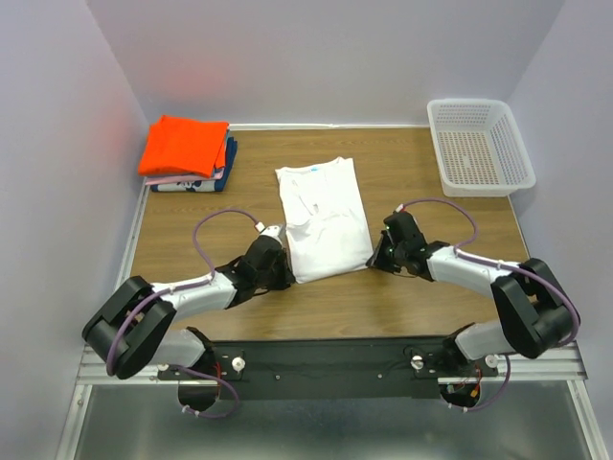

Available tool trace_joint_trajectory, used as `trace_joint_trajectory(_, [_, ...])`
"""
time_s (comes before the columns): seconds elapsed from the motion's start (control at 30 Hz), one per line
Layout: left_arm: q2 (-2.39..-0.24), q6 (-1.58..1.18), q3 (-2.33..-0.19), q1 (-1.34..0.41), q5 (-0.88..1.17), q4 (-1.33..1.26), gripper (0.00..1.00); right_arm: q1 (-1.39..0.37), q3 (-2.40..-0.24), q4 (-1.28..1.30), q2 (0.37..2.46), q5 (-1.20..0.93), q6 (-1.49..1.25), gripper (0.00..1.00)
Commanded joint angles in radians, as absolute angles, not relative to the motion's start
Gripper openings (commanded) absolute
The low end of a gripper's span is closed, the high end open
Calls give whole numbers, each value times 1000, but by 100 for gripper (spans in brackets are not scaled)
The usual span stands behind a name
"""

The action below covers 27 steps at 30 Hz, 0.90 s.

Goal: Fold and stack the t-shirts
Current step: Fold the tshirt

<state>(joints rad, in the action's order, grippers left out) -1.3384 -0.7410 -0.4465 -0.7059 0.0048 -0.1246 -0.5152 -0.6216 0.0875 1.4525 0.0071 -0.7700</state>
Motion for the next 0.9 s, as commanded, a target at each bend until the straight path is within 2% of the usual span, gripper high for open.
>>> trace_joint_trajectory(0.0, [-1244, -664, -405, -716, 70, -57, 0, -514, -562, 127, 1367, -61, -727, 1])
trace_joint_trajectory(0.17, [-1148, -641, -393, -718, 147, -31, 0, -515, -505, 132, 1238, -201, -738, 1])
trace_joint_trajectory(0.4, [-973, -678, -406, -719, 164, -31, 0, -514, -523, 247, 1007, -216, -742, 1])
trace_joint_trajectory(0.87, [-741, -718, -509, -719, 132, 78, 0, -512, -624, 319, 841, -284, -776, 1])
